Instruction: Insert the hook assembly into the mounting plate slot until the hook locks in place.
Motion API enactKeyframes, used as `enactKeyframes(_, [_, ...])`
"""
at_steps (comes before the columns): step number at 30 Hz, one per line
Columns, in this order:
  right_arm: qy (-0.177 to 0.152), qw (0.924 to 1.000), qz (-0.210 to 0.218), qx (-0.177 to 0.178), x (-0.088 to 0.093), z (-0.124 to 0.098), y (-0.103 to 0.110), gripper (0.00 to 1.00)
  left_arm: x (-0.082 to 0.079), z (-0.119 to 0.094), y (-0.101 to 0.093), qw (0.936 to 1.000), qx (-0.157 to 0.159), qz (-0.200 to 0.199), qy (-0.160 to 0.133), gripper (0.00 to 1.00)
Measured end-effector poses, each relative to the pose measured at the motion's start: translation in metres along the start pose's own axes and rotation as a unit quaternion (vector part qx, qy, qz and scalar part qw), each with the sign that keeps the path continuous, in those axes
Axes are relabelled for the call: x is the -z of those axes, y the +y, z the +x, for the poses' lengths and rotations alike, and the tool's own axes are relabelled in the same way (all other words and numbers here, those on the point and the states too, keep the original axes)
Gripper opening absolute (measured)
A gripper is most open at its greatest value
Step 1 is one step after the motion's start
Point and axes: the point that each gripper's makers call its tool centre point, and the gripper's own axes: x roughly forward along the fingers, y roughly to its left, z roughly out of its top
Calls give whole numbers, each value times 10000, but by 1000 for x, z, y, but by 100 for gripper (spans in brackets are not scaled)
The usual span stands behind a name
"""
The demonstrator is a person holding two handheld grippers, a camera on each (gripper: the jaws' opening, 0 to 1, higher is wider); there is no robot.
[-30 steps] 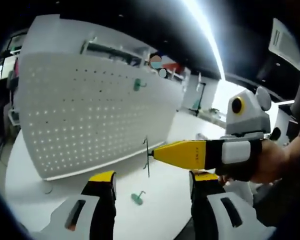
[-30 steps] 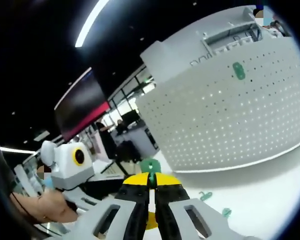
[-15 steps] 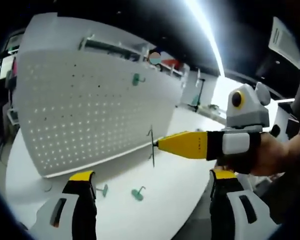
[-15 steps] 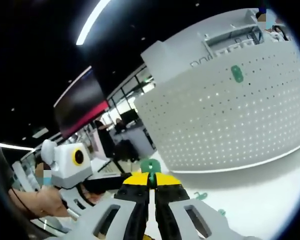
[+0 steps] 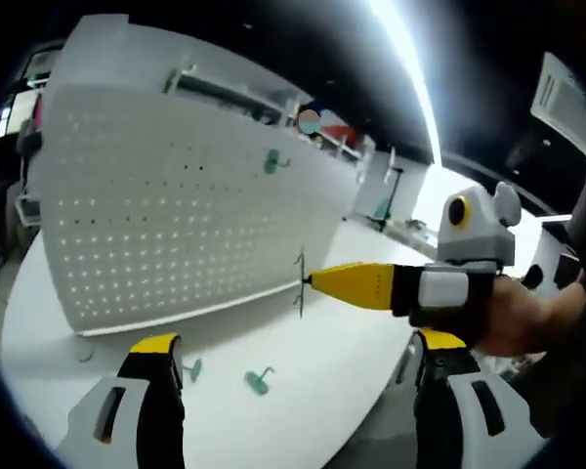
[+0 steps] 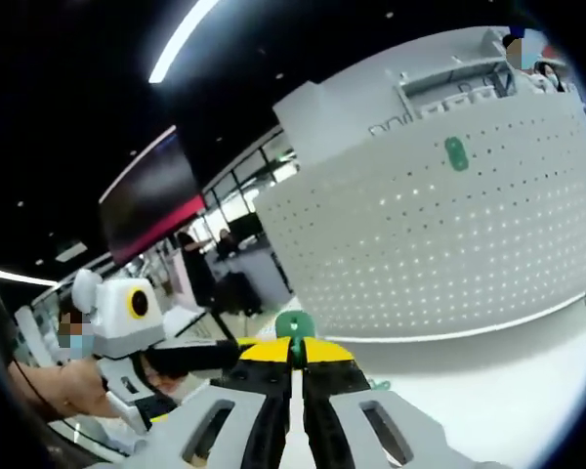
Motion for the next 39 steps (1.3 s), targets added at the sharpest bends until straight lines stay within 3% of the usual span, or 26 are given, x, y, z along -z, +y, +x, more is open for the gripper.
enactKeyframes(12, [-269,9978,-405,451,-22,3,-27,0,-3,-1,-3,10000,41,-21,13,100])
enactKeyframes(25, [-595,9896,-700,1107,-53,2,-84,0,-5,-1,-1,10000,37,-9,40,100])
enactKeyframes(39, [-1028,9764,-834,1709,-103,4,-152,0,4,-3,10,9997,-101,-128,178,100])
